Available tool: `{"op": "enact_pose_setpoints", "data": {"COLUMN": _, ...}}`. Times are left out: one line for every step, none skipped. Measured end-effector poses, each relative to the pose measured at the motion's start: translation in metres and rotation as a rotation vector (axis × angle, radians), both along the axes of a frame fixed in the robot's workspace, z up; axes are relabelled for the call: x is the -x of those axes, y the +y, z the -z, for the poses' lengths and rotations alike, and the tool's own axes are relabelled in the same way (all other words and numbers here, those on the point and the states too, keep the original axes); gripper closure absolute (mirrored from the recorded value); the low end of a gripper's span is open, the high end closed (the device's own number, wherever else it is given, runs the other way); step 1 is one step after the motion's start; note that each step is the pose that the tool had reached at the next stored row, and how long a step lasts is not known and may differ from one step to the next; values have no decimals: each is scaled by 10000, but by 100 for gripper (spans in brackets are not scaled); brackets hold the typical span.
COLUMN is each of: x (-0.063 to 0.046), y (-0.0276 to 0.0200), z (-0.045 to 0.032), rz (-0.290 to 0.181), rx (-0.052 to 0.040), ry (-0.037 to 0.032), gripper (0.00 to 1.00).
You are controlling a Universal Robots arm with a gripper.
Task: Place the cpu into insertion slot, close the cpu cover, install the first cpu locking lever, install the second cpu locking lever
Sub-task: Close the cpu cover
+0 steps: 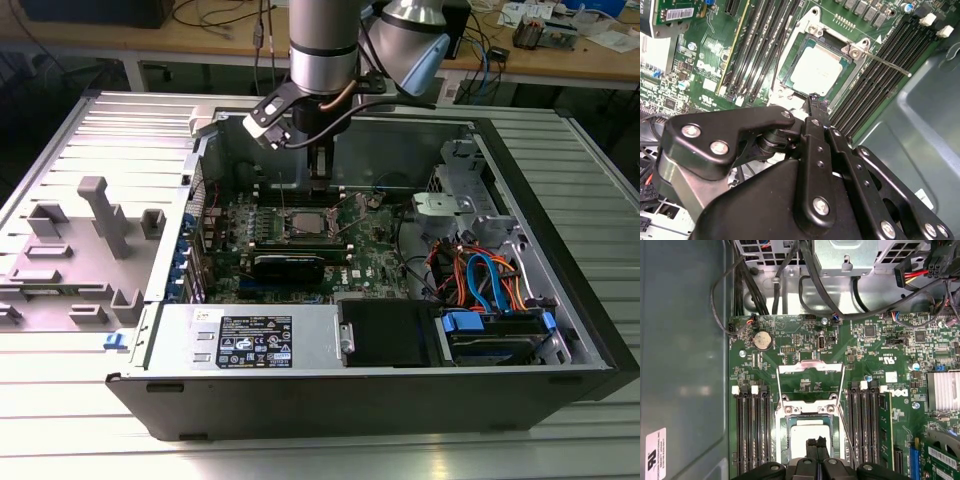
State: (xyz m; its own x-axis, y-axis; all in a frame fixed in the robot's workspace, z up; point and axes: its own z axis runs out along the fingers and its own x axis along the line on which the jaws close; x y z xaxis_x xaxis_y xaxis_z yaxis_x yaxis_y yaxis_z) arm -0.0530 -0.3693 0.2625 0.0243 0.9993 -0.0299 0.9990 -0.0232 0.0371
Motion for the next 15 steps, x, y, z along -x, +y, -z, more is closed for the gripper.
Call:
{"op": "enact_pose_setpoints", "data": {"x": -2, "y": 0, "z": 0, "rz": 0, "rx": 0, "ry": 0, "gripper": 89}}
{"op": "enact_pose_setpoints", "data": {"x": -3, "y": 0, "z": 0, "rz": 1, "rx": 0, "ry": -1, "gripper": 89}}
{"op": "enact_pose_setpoints", "data": {"x": -3, "y": 0, "z": 0, "rz": 2, "rx": 0, "ry": 0, "gripper": 89}}
{"op": "enact_pose_setpoints", "data": {"x": -4, "y": 0, "z": 0, "rz": 1, "rx": 1, "ry": 0, "gripper": 89}}
{"op": "enact_pose_setpoints", "data": {"x": -4, "y": 1, "z": -3, "rz": 0, "rx": 0, "ry": 0, "gripper": 89}}
{"op": "enact_pose_setpoints", "data": {"x": -4, "y": 1, "z": -7, "rz": 1, "rx": 1, "ry": 1, "gripper": 89}}
{"op": "enact_pose_setpoints", "data": {"x": -5, "y": 1, "z": -9, "rz": 0, "rx": -2, "ry": -2, "gripper": 89}}
{"op": "enact_pose_setpoints", "data": {"x": -4, "y": 1, "z": -9, "rz": 1, "rx": -2, "ry": -2, "gripper": 89}}
{"op": "enact_pose_setpoints", "data": {"x": -6, "y": 0, "z": -9, "rz": -1, "rx": -2, "ry": -2, "gripper": 89}}
{"op": "enact_pose_setpoints", "data": {"x": -10, "y": 0, "z": -10, "rz": -2, "rx": 0, "ry": -1, "gripper": 89}}
{"op": "enact_pose_setpoints", "data": {"x": -21, "y": 0, "z": -11, "rz": 0, "rx": 1, "ry": 1, "gripper": 89}}
{"op": "enact_pose_setpoints", "data": {"x": -34, "y": 0, "z": -10, "rz": 0, "rx": 1, "ry": 0, "gripper": 89}}
{"op": "enact_pose_setpoints", "data": {"x": -41, "y": 0, "z": -11, "rz": 1, "rx": 1, "ry": 0, "gripper": 89}}
{"op": "enact_pose_setpoints", "data": {"x": -50, "y": 0, "z": -10, "rz": 1, "rx": 1, "ry": 0, "gripper": 89}}
{"op": "enact_pose_setpoints", "data": {"x": -63, "y": 0, "z": -10, "rz": 0, "rx": 0, "ry": 0, "gripper": 89}}
